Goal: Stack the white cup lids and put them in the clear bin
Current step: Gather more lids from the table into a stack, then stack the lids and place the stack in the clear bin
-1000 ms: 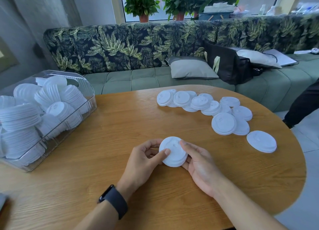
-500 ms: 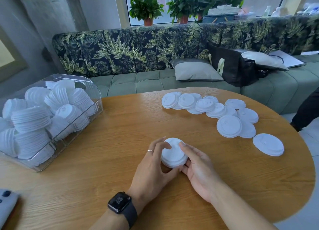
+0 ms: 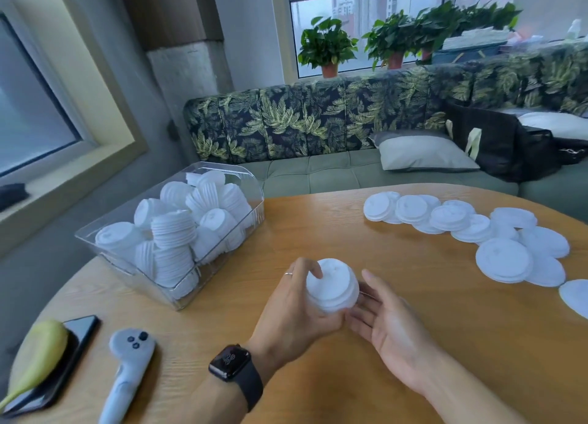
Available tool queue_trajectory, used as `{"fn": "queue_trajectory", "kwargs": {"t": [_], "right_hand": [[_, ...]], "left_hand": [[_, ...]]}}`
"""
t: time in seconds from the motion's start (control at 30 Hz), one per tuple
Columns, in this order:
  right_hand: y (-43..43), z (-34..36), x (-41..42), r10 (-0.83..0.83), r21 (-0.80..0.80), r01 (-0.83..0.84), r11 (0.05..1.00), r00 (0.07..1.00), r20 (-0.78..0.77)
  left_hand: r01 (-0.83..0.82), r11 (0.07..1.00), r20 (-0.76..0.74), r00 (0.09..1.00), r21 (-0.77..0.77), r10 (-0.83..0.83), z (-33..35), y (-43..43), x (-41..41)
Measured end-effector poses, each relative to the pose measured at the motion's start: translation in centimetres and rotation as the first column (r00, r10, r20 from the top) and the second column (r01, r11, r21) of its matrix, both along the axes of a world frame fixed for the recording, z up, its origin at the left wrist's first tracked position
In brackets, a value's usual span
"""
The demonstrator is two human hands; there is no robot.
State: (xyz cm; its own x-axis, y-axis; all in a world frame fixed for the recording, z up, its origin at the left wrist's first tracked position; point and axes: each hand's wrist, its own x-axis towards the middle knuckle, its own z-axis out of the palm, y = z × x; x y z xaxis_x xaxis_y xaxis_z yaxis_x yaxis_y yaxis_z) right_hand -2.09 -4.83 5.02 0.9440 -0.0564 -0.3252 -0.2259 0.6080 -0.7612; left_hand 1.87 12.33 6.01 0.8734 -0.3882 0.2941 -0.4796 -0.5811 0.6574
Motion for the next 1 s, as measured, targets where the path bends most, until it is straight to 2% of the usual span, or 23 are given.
{"fn": "queue_trajectory", "kwargs": {"t": [0.1,0.23,0.37,0.5,0.63,0.77,1.0], "right_hand": [[1.5,0.1,-0.1,-0.023,-0.171,0.019,0.985,1.0,-0.022],[2.4,-0.7,-0.2,-0.039,-0.389,0.028,0.921,0.999,-0.02],[2.6,-1.3,0.0,-0.033,-0.512,0.014,0.859,0.999,-0.029],[2.7,-1.9,0.2,-0.017,-0.617,0.002,0.787,1.0,-0.019],[3.2,-2.2,0.4,0.011,-0.688,-0.015,0.726,1.0,-0.009],[3.7,-2.4,0.8,0.025,-0.723,-0.022,0.69,1.0,-0.007],[4.1,-2.3,1.4,0.015,-0.758,0.0,0.652,1.0,0.013]], "left_hand": [[-0.097,0.994,0.06,0.993,-0.049,0.1,2.7,3.0,1.5],[-0.249,0.965,0.155,0.953,-0.083,0.259,7.3,7.2,5.0],[-0.435,0.9,0.275,0.87,0.035,0.41,10.9,12.2,9.3],[-0.597,0.781,0.323,0.787,0.184,0.526,12.4,16.4,12.4],[-0.614,0.737,0.253,0.788,0.28,0.561,11.8,18.2,13.8],[-0.579,0.744,0.199,0.815,0.333,0.544,10.6,18.6,14.4],[-0.605,0.696,0.221,0.793,0.387,0.567,9.2,19.2,14.9]]}}
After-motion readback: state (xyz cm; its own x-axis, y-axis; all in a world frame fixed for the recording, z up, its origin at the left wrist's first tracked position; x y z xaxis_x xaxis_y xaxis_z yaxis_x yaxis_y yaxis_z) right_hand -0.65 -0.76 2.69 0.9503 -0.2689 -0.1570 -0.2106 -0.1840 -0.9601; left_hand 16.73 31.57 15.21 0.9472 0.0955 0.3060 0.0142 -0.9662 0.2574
